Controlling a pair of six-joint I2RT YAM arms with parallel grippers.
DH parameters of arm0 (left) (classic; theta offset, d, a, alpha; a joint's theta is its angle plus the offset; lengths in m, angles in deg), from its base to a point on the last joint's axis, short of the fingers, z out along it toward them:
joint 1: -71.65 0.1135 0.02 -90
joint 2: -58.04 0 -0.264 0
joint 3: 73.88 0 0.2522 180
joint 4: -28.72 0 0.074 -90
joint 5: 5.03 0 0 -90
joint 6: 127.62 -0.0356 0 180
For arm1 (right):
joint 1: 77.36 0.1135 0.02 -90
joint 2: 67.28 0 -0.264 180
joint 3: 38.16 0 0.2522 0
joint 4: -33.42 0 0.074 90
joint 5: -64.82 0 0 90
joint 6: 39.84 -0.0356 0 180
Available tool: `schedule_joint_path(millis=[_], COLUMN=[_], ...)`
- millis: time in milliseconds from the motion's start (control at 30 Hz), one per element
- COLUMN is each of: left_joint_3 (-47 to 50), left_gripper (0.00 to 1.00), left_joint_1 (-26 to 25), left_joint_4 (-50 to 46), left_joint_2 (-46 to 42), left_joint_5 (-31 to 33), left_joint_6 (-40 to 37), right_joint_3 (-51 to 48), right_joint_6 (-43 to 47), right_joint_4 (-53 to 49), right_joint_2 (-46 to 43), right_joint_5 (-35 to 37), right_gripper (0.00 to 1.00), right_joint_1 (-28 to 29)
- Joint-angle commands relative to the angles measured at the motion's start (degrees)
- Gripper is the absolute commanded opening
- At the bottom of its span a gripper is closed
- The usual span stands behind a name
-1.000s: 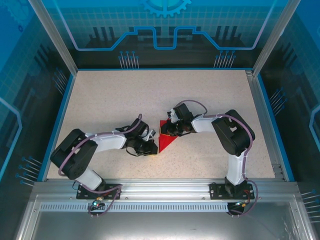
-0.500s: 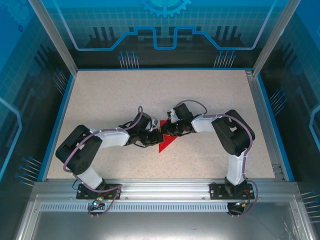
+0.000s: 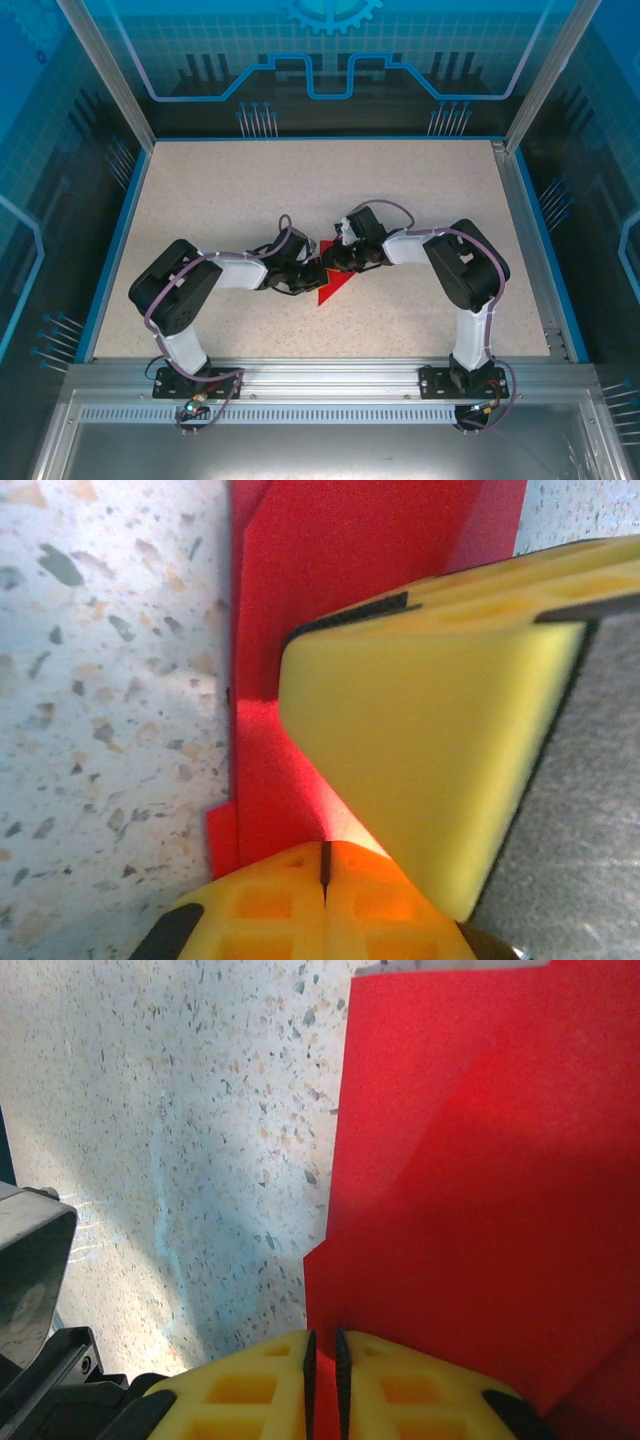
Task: Fold a paper plane with a square sheet of paper (pick it up from the middle)
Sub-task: Fourth fold the wing at the center of the table.
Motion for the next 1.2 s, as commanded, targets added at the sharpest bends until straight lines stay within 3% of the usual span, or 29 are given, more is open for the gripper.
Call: schedule_joint_path(millis=[0,333,567,767,1167], left_joint_3=[3.69,5.58,5.17,4.95,5.77], left_gripper=[0.01,0.0,0.0,0.0,0.0], left_joint_1=[0.08,0.02,0.01,0.01,0.05], left_joint_4=[-7.89,-7.19,-7.39,-7.35,-8.75], left_joint_2=[0.8,0.82,1.11,1.27,1.34], left_joint_5=[8.05,7.53,7.38,7.1,7.8], left_joint_6=[-0.8,-1.73,-2.19,-2.28,-3.14], right_joint_3=[-0.72,2.02,-1.61,-2.36,-0.49], right_joint_6=[0.91,6.0,5.11,3.99,4.32], right_joint_4=[-6.68,-6.92,-2.12,-1.25,-2.06], right_joint_2=[2.53,-6.3,-6.42,-2.58,-0.1], right_joint_5=[5.28,1.32,-0.69,2.84,9.08], right_gripper=[0.17,0.18,0.11,0.08,0.09], right_joint_1=[-0.65,-3.1,-0.41,1.21,-3.4])
